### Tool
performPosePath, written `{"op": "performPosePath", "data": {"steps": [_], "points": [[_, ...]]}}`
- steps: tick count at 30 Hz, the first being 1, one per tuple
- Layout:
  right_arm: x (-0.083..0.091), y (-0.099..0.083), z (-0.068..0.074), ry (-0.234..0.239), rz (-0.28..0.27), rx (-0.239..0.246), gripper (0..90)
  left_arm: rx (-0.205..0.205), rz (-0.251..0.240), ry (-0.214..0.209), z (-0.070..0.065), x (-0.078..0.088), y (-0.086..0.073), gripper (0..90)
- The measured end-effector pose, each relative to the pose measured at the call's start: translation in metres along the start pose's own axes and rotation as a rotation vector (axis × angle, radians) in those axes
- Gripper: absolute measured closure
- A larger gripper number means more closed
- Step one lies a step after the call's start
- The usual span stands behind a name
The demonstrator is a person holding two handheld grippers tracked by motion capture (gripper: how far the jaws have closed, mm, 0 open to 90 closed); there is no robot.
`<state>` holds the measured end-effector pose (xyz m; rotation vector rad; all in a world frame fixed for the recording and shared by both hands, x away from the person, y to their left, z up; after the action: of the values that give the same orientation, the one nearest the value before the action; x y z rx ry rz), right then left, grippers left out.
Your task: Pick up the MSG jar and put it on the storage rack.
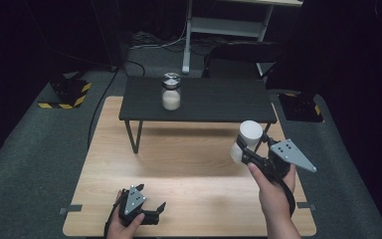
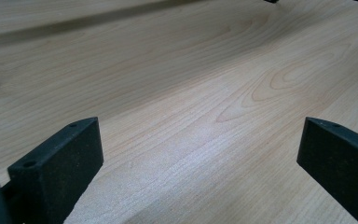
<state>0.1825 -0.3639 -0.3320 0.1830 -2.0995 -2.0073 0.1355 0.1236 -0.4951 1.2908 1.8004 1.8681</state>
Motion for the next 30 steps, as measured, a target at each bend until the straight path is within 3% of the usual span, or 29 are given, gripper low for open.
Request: {"op": "performPosePath", "data": {"steps": [19,30], "points": [[-0.044,0.048,0.020,-0.016,-0.010,0.021,34.2,-0.001,-0.001,-0.005,0.001,0.001,0.000,0.2],[-0.071,0.067,0.028,-0.033,-0.008,0.005,34.2,0.010,-0.010,-0.010,0.002,0.002,-0.001,0.2]]}}
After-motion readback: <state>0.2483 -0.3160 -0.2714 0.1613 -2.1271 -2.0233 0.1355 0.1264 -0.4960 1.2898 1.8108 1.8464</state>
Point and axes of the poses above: each handheld gripper's, and its own axes: x roughly backward along the jaws, y roughly out of its top, z roughly to its left, the point moved 2 cm from there along -x, roughly forward along the jaws, and after that the axes turned 13 degrees about -y, right-handed, at the moved point
